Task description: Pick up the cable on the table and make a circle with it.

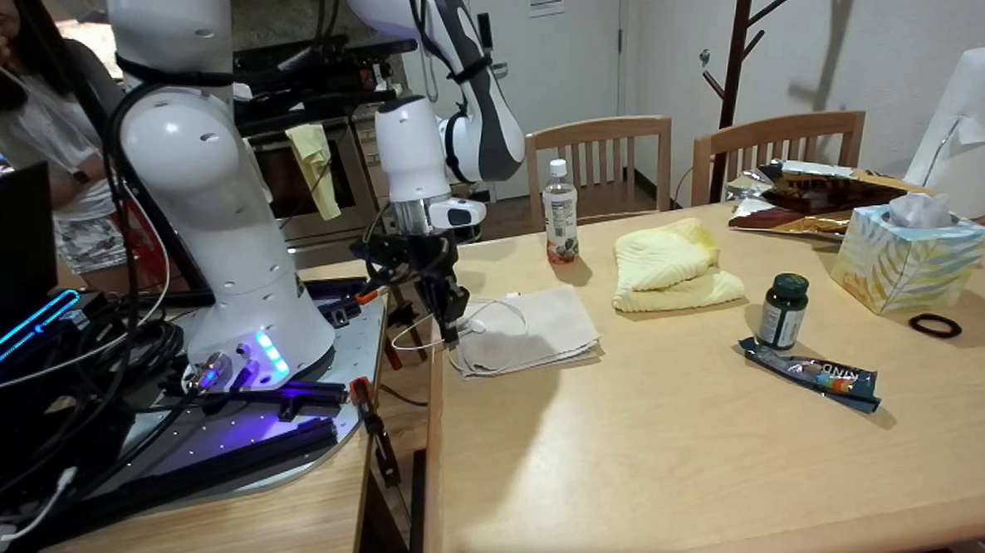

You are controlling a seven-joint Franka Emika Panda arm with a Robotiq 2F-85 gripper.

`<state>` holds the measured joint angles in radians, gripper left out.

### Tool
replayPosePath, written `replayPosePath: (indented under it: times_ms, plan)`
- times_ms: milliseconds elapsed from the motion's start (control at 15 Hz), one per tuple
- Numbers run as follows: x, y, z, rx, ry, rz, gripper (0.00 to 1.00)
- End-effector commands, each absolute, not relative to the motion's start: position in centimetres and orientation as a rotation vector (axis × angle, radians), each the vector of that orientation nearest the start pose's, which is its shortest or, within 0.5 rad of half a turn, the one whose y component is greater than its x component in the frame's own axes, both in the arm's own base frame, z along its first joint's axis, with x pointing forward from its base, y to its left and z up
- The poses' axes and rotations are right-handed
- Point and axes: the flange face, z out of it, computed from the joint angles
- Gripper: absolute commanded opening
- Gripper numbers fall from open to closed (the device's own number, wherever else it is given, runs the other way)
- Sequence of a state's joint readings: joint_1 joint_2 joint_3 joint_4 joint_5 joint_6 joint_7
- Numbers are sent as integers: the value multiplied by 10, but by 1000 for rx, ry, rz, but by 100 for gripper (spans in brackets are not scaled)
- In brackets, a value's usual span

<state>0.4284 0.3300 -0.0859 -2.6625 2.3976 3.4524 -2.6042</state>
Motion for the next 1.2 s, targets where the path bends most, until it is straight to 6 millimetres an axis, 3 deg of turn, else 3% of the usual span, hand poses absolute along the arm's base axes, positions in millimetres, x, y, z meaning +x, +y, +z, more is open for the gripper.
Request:
replayPosePath:
  times_ms: [0,333,733,1133]
  plan:
    - [265,8,180,-3261,-903,-38,1]
    - [289,4,201,-3281,-919,-186,1]
    - [329,0,217,-3279,-1246,-283,1]
    - [337,22,221,-3149,-1526,-325,1]
